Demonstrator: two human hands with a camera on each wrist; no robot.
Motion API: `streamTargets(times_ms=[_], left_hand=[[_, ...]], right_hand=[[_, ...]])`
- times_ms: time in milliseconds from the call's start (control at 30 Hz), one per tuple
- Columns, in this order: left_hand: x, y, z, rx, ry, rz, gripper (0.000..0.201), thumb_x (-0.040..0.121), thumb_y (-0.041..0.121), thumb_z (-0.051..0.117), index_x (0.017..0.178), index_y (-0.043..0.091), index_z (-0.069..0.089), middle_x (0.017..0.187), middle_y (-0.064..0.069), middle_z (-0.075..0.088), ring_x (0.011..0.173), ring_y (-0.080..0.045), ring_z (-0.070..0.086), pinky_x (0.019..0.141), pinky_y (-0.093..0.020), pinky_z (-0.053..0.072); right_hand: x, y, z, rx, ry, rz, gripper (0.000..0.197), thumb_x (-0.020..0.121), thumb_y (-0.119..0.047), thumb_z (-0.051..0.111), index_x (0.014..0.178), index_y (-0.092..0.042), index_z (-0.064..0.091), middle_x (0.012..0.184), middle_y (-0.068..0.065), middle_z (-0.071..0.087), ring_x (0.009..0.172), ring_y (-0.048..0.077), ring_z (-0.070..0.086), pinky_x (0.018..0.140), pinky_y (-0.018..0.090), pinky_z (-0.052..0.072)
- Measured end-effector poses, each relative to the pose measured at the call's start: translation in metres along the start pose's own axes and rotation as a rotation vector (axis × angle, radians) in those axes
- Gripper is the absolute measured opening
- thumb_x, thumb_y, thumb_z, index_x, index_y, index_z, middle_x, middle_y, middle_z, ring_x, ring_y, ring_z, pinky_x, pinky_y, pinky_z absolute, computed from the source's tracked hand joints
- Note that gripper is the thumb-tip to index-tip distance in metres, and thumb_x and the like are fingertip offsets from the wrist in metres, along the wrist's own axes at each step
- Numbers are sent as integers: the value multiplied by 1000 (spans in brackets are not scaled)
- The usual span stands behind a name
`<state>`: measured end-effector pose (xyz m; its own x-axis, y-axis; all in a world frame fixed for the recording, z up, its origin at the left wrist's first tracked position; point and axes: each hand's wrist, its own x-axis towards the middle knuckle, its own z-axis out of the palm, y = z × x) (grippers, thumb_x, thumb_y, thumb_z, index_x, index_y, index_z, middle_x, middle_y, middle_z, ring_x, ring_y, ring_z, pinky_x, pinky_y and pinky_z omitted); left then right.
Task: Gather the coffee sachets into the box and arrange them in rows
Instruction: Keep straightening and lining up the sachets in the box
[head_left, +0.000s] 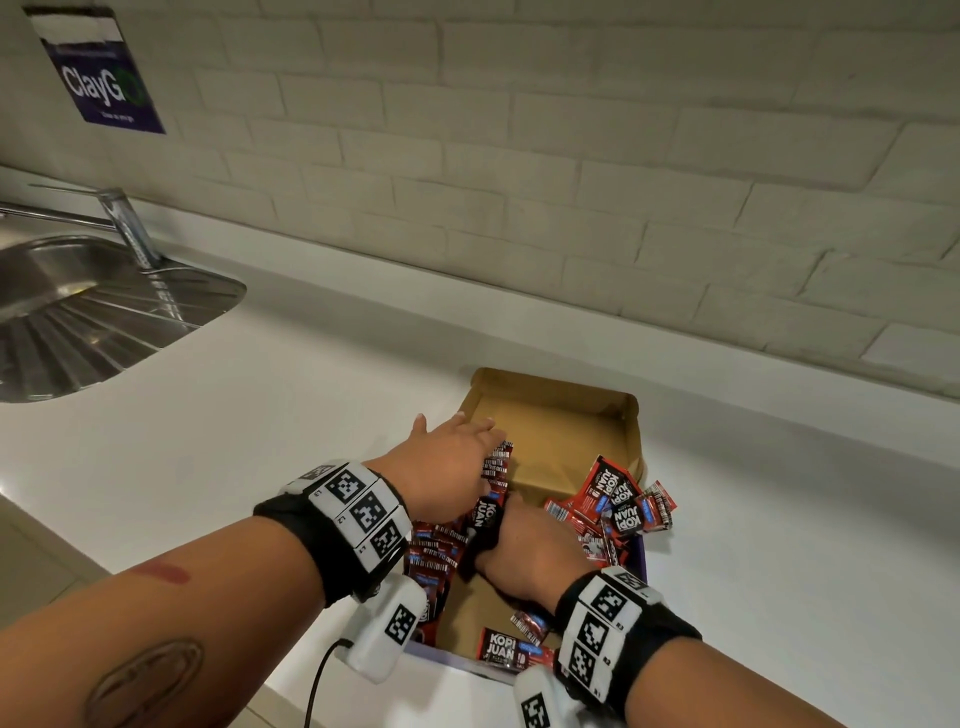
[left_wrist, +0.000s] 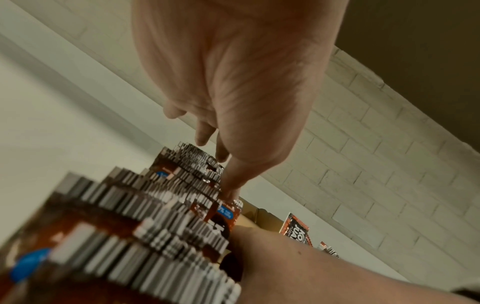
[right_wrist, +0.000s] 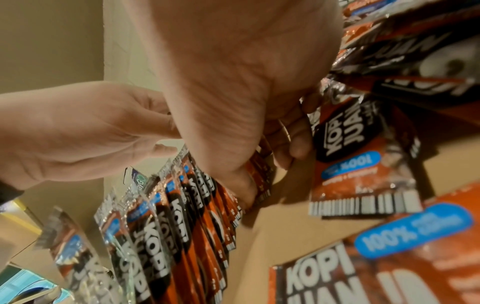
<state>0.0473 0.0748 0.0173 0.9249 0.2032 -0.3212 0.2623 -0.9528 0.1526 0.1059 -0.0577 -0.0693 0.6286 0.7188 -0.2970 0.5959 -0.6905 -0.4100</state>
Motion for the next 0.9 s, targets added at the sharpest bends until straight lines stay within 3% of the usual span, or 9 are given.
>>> streamTargets(times_ms=[333,433,500,567,600,733,900], left_hand=[[-18,-15,-14,-189,120,-63,57,104,30,48,157,30,25,167,5,17,154,-21,12,122,-56,4],[-26,-26,-18,-246,163,-98,54,104,27,48,155,28,30,164,6,26,151,-18,22,124,-54,12],[-30,-34,-16,-306,193,-120,53,104,24,49,154,27,32,162,5,30,149,-17,29,124,-44,20],[-35,-41,-12,-326,184,-151,54,104,19,48,155,24,31,162,3,32,146,-17,34,118,-29,26],[-38,-44,-10,-320,167,-170,55,104,17,48,156,24,30,161,2,33,145,-18,36,114,-27,29],[-51,-51,6,-292,84,-220,59,104,14,45,158,21,24,162,0,31,146,-18,36,112,-24,29],[-60,-54,20,-347,74,-243,57,104,17,47,157,23,26,162,1,32,146,-17,35,113,-25,29]], right_hand=[[-2,2,1,-3,-3,-18,52,85,-53,62,128,-24,54,119,-2,67,113,24,64,103,46,48],[-4,3,0,16,26,-28,52,85,-58,61,124,-24,55,115,-2,69,108,24,66,100,44,51],[-5,3,-2,43,21,-39,45,88,-55,60,119,-23,57,111,-1,69,104,24,67,95,41,54],[-5,2,-4,83,22,-40,41,88,-54,57,113,-23,60,107,0,69,100,24,68,88,38,56],[-4,1,-5,102,29,-40,42,86,-55,55,111,-22,61,105,1,69,98,25,68,84,37,56],[0,-5,-8,116,4,-48,34,86,-51,53,103,-23,64,97,-1,70,84,20,65,74,30,51],[5,-11,-4,76,-9,-8,51,78,-66,46,102,-25,63,94,-5,70,84,20,69,80,40,60]])
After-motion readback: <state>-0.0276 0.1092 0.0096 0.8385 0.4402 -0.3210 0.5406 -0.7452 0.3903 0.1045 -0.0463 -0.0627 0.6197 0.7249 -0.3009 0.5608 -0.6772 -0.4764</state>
